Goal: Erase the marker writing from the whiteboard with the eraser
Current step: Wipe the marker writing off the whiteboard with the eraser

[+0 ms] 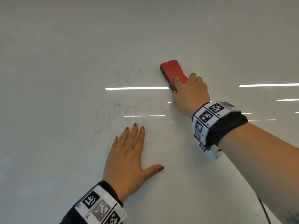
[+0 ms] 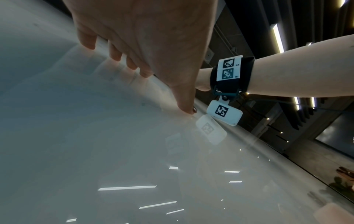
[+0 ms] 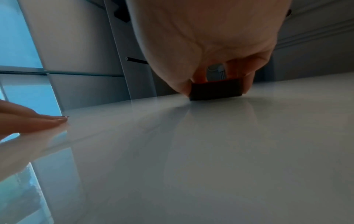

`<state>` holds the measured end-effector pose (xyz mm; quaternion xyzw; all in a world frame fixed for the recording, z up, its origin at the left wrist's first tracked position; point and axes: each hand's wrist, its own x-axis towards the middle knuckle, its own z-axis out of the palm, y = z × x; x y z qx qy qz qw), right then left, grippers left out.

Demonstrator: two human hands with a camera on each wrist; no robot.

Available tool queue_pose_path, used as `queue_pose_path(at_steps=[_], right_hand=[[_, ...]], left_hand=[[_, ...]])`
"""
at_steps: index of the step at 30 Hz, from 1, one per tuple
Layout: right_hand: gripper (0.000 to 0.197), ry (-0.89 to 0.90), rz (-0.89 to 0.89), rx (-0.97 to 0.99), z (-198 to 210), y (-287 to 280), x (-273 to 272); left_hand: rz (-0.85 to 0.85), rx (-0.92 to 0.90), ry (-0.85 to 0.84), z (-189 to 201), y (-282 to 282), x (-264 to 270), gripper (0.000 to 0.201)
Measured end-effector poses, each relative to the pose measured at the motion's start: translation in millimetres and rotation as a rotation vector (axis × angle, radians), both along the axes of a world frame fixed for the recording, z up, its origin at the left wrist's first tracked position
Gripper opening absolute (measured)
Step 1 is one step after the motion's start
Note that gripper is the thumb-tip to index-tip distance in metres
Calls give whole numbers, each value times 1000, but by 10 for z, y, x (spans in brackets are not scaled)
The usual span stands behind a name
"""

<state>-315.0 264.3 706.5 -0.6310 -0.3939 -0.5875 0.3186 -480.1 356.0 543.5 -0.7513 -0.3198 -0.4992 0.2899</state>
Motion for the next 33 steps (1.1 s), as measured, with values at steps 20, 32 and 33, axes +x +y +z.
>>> queue_pose_path(at_steps=[20, 32, 33], right_hand=[[57, -25, 9, -61, -518, -167, 190], [55, -210, 42, -242, -1057, -284, 231], [56, -154, 35, -203, -979, -317, 300]], left_hand=[[7, -4, 13, 9, 36, 16, 108], [30, -33, 34, 22, 48, 26, 111], [34, -33, 33, 23, 42, 25, 112]])
